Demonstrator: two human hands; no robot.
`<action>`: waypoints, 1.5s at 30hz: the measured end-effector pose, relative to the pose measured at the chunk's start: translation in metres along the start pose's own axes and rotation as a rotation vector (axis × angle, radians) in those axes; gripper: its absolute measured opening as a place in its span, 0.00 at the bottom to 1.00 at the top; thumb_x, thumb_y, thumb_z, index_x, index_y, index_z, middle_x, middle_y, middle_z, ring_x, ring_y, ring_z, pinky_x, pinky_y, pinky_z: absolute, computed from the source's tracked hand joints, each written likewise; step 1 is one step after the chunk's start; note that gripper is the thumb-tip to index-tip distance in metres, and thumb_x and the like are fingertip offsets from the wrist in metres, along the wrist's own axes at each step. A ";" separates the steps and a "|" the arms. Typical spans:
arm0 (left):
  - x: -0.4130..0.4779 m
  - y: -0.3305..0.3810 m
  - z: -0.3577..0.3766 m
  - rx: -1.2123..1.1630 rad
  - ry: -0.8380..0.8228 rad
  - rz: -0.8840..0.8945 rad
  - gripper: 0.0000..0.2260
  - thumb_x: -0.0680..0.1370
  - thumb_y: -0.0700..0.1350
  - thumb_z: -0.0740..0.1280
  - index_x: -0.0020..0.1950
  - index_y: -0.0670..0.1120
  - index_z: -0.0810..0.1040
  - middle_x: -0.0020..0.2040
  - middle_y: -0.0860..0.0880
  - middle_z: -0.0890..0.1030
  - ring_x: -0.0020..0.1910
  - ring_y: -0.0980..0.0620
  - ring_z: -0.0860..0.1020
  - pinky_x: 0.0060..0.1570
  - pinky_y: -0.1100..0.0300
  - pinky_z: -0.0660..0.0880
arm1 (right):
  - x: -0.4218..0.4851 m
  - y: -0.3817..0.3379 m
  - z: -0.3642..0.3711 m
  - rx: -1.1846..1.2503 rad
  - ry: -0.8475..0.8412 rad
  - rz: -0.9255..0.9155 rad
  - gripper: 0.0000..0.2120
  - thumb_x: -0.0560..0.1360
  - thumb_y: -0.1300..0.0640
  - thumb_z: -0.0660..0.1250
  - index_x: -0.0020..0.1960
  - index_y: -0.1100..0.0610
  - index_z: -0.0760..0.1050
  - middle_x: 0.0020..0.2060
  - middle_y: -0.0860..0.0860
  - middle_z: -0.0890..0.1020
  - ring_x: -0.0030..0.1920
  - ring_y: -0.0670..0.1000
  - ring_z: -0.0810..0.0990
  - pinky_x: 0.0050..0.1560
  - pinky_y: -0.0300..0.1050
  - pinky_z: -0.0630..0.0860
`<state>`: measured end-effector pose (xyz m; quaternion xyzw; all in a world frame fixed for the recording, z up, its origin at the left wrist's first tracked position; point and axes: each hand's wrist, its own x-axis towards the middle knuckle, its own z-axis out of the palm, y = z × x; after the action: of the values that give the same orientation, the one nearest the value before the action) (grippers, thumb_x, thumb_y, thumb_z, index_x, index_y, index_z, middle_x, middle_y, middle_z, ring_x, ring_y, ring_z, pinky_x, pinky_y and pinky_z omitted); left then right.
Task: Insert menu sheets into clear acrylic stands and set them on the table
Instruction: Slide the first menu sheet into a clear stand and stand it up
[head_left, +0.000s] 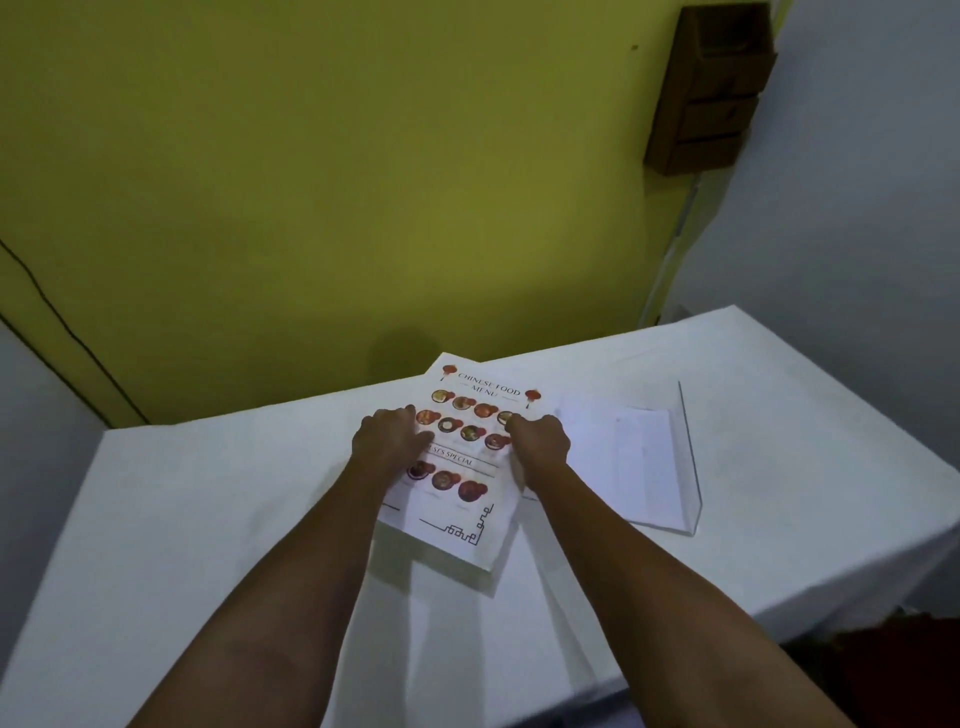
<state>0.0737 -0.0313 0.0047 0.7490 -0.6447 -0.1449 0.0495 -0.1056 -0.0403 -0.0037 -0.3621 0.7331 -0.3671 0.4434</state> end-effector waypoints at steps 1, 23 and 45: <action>-0.001 -0.002 -0.003 -0.021 0.025 -0.011 0.18 0.78 0.54 0.62 0.60 0.43 0.75 0.57 0.42 0.81 0.56 0.42 0.79 0.54 0.52 0.74 | -0.002 -0.007 0.002 -0.001 0.000 -0.024 0.21 0.72 0.50 0.67 0.60 0.62 0.74 0.57 0.58 0.82 0.59 0.59 0.79 0.60 0.51 0.76; 0.001 -0.055 -0.007 -0.238 0.650 -0.271 0.31 0.73 0.48 0.72 0.72 0.38 0.67 0.67 0.24 0.67 0.59 0.26 0.72 0.55 0.35 0.73 | -0.010 -0.108 0.071 -0.035 -0.282 -0.851 0.35 0.74 0.60 0.68 0.77 0.59 0.56 0.76 0.53 0.62 0.76 0.50 0.61 0.75 0.53 0.62; -0.036 -0.054 0.033 -0.051 0.603 -0.136 0.39 0.70 0.52 0.75 0.75 0.46 0.59 0.71 0.24 0.61 0.69 0.25 0.65 0.59 0.34 0.72 | 0.004 -0.023 0.048 -0.582 -0.254 -1.160 0.44 0.73 0.57 0.64 0.79 0.56 0.39 0.77 0.46 0.35 0.79 0.55 0.44 0.46 0.46 0.80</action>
<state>0.1111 0.0164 -0.0350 0.7980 -0.5457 0.0649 0.2474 -0.0585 -0.0650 -0.0019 -0.8438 0.4306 -0.2875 0.1410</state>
